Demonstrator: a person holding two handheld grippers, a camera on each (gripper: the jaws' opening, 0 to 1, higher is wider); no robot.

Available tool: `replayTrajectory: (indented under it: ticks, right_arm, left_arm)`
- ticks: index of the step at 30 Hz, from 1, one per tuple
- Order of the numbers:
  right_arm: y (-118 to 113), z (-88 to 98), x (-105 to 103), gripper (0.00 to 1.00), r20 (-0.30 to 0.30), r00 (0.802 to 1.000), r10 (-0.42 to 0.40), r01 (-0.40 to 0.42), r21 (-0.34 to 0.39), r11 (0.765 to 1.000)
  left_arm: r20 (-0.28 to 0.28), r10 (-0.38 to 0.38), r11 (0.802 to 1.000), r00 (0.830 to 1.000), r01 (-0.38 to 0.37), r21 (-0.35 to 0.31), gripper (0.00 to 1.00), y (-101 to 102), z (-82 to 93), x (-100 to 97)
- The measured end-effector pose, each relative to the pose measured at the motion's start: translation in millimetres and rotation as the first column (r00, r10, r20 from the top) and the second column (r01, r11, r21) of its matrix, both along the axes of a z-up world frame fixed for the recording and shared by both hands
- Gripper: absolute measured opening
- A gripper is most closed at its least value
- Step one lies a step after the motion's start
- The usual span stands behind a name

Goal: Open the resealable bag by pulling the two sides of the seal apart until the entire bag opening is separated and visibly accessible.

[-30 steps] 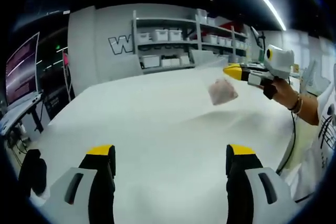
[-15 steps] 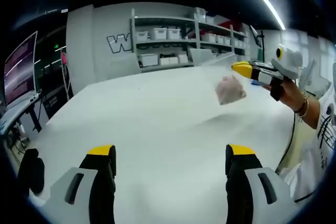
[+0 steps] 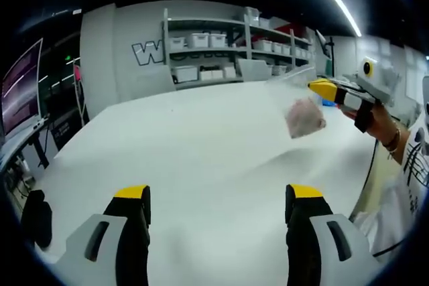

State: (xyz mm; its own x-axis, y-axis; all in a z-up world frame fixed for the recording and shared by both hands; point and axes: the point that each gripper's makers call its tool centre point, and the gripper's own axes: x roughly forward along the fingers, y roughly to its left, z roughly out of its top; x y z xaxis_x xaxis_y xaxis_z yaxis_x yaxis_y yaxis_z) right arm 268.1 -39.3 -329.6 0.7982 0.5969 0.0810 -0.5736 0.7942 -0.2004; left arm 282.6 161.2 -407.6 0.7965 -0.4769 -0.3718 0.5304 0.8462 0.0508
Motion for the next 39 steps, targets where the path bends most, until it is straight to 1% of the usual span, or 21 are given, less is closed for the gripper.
replayTrajectory:
  ticks: [6,12,16,18,25,28,31,35,39]
  right_arm:
    - [2,-4.3,-12,0.00,-0.024,1.000,0.017,-0.017,0.016,1.000]
    - [2,-11.1,-19,0.00,-0.047,0.999,0.021,-0.020,0.015,1.000]
    - [1,-10.9,-25,0.00,-0.054,0.998,0.024,-0.023,0.019,1.000]
    - [1,-10.7,-27,0.00,-0.048,0.999,0.024,-0.023,0.007,1.000]
    - [7,-16.7,-32,0.00,-0.009,1.000,0.024,-0.024,-0.082,0.996]
    - [15,-16.4,-36,0.00,0.006,0.999,0.047,-0.046,-0.103,0.994]
    - [26,-18.6,-41,0.00,0.009,0.995,0.095,-0.094,-0.125,0.988]
    - [39,-25.5,-44,0.00,-0.007,0.989,0.145,-0.145,-0.143,0.979]
    - [54,-36.9,-50,0.00,-0.040,0.977,0.209,-0.213,-0.168,0.962]
  left_arm:
    - [0.006,-0.012,1.000,1.000,0.012,-0.001,0.77,-1,1.2,-3.7]
    - [0.011,-0.017,1.000,1.000,0.017,-0.002,0.75,-1,2.7,-5.6]
    - [0.016,-0.022,1.000,1.000,0.023,-0.004,0.73,-4,5.3,-8.7]
    - [0.019,-0.026,1.000,0.999,0.026,-0.005,0.72,-6,6.7,-10.2]
    - [0.028,-0.042,0.999,0.999,0.042,-0.012,0.69,-10,9.1,-13.2]
    - [0.031,-0.046,0.999,0.998,0.047,-0.012,0.67,-10,9.5,-15.0]
    - [0.047,-0.046,0.999,0.998,0.048,-0.023,0.66,-8,12.4,-16.2]
    - [0.075,-0.056,0.998,0.996,0.059,-0.036,0.65,-7,18.1,-18.9]
    - [0.123,-0.093,0.995,0.988,0.096,-0.023,0.60,-9,23.5,-22.2]
